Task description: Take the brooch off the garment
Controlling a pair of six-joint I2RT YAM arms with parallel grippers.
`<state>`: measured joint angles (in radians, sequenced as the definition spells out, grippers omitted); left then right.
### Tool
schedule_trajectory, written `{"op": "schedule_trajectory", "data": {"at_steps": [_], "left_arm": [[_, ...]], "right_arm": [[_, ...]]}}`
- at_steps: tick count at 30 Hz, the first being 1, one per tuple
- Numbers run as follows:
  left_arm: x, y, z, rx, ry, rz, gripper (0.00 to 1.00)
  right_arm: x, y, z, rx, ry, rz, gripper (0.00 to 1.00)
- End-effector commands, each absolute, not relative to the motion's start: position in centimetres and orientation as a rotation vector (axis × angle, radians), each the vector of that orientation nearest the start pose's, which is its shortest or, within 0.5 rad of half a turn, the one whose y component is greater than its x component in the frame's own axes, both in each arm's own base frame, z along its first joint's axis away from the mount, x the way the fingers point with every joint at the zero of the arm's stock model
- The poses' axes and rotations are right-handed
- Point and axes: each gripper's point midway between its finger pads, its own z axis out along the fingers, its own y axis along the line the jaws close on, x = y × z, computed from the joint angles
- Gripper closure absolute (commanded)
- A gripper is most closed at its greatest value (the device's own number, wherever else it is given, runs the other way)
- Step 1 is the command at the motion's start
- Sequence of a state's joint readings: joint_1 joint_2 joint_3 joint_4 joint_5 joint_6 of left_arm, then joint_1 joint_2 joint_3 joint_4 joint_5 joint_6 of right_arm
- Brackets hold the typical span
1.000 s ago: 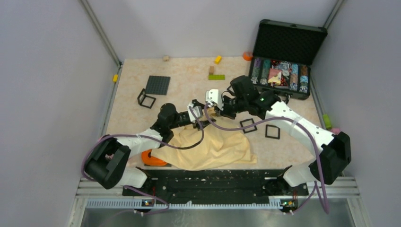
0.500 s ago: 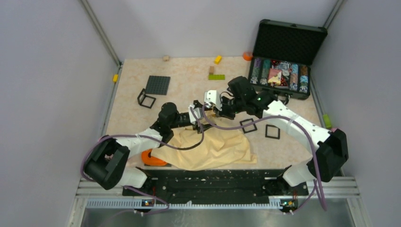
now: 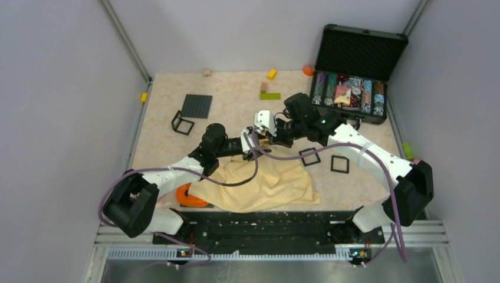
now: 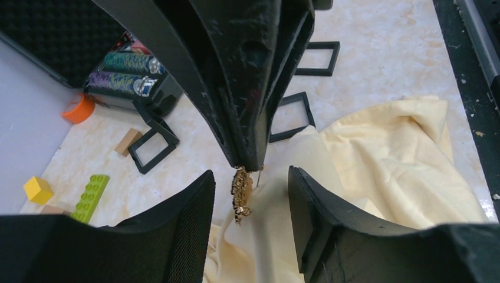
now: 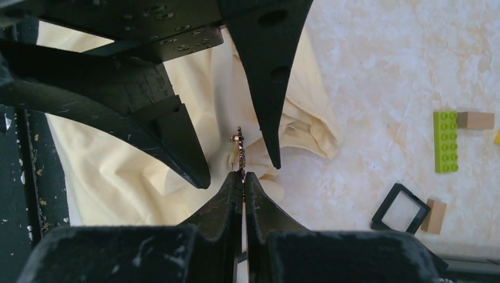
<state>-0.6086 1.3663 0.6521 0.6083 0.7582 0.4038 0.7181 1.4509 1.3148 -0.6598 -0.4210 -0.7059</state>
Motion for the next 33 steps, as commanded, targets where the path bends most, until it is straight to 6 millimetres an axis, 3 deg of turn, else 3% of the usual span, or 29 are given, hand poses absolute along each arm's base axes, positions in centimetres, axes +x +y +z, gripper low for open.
{"op": "schedule_trajectory", "data": {"at_steps": [1, 4, 8, 13, 18, 29, 31, 33], "left_arm": [[27.1, -31.9, 19.8, 1.32, 1.12, -0.709, 0.47], [27.1, -31.8, 19.7, 1.322, 1.123, -0.702, 0.5], [27.2, -31.7, 19.9, 1.312, 1.126, -0.692, 0.61], [27.2, -31.7, 20.3, 1.296, 1.112, -0.694, 0.64], [27.3, -31.7, 20.8, 1.273, 1.109, -0.69, 0.78], [27.1, -31.6, 21.8, 1.204, 1.087, -0.711, 0.89], [26.9, -31.6, 21.8, 1.202, 1.081, -0.724, 0.85], [26.6, -31.6, 21.4, 1.221, 1.07, -0.729, 0.73]], "right_arm": [[26.0, 30.5, 23.2, -1.656, 1.552, 0.536, 1.0], [26.0, 30.5, 23.3, -1.652, 1.556, 0.536, 1.0], [26.0, 30.5, 23.3, -1.651, 1.557, 0.541, 1.0], [25.9, 30.5, 23.2, -1.654, 1.563, 0.546, 1.0], [25.7, 30.7, 23.2, -1.654, 1.568, 0.574, 1.0], [25.5, 31.1, 22.7, -1.629, 1.595, 0.612, 1.0], [25.6, 31.2, 22.7, -1.613, 1.602, 0.617, 1.0], [25.8, 31.0, 22.5, -1.6, 1.615, 0.599, 1.0]]}}
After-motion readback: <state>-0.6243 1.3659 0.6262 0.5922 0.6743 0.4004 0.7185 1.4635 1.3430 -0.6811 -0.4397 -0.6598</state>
